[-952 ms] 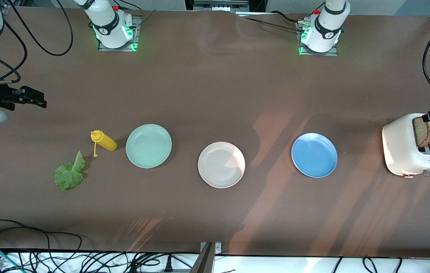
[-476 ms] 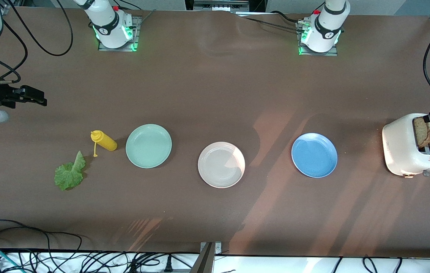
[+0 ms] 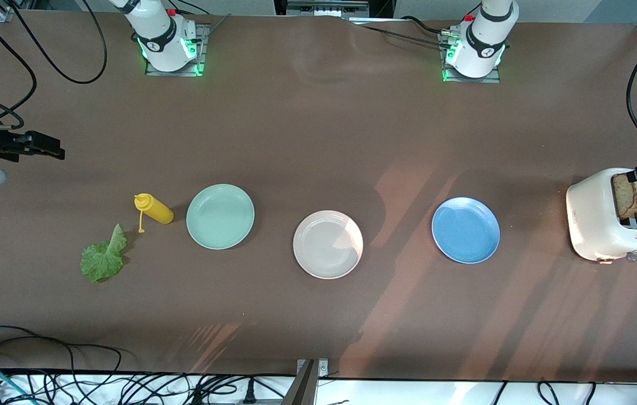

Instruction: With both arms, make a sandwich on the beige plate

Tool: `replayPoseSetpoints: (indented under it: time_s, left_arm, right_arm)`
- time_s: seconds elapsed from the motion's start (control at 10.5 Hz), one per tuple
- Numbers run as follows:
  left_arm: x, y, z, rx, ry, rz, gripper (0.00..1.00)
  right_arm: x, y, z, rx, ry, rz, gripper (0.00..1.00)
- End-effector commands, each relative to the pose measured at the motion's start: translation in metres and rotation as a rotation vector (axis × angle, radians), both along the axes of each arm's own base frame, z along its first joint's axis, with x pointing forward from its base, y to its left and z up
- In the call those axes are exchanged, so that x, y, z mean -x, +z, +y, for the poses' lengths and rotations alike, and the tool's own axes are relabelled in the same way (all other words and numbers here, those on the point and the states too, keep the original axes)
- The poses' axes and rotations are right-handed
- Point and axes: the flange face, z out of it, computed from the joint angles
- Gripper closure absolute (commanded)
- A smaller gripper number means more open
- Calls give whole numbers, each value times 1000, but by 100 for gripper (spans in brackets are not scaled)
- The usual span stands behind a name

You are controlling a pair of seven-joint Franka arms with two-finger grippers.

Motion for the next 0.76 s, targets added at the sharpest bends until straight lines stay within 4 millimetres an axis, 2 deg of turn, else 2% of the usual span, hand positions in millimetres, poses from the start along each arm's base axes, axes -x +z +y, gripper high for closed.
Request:
replayPoseSetpoints:
  time_s: [0.0,0.19,0.67]
  left_arm:
    - [1,3,2,-25,-24,5,0]
    - [1,7,-8,-25,-29,3,0]
    - [-4,26,-59,0,-108,-35,0]
  right_arm:
    - [2,6,1,5,-1,-2,0]
    - [2,6,1,6,-1,-3,0]
    - [2,9,7,6,1,-11,0]
